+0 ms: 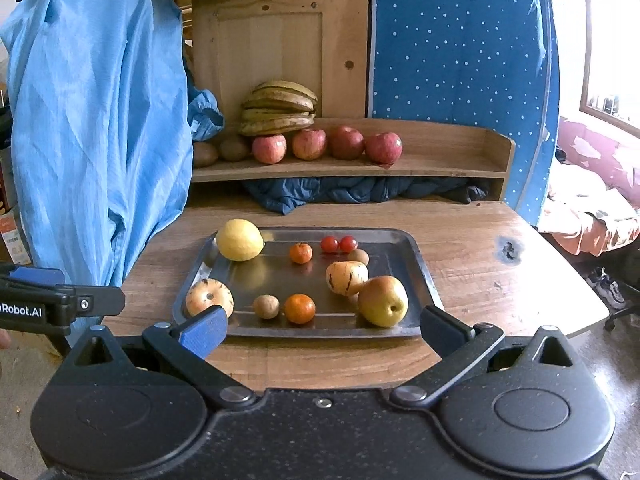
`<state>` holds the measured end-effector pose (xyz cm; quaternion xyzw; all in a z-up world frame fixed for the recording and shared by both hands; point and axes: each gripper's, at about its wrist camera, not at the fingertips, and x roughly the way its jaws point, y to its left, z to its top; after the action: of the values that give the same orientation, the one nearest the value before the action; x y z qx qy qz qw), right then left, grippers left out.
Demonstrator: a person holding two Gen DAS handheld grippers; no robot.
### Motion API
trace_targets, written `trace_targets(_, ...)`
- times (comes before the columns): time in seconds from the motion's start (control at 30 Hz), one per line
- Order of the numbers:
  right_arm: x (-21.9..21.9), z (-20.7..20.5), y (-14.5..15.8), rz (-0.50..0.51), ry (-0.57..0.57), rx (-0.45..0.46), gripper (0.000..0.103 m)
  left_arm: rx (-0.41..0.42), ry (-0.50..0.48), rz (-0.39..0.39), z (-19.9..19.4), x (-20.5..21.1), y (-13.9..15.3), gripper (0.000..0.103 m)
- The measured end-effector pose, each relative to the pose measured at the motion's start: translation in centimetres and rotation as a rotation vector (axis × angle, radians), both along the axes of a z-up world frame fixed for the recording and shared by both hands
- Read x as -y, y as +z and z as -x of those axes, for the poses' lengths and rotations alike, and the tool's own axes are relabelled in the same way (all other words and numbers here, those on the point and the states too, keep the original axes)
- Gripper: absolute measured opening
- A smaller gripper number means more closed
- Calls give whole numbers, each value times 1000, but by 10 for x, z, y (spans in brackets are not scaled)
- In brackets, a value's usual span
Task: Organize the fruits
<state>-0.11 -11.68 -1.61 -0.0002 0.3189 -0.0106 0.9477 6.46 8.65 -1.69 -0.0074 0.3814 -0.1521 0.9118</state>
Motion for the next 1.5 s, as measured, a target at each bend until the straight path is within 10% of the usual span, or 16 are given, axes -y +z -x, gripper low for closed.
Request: trace_targets(1.5, 6, 1, -3, 9, -17, -16, 102, -19, -7, 4, -2, 2, -3, 103)
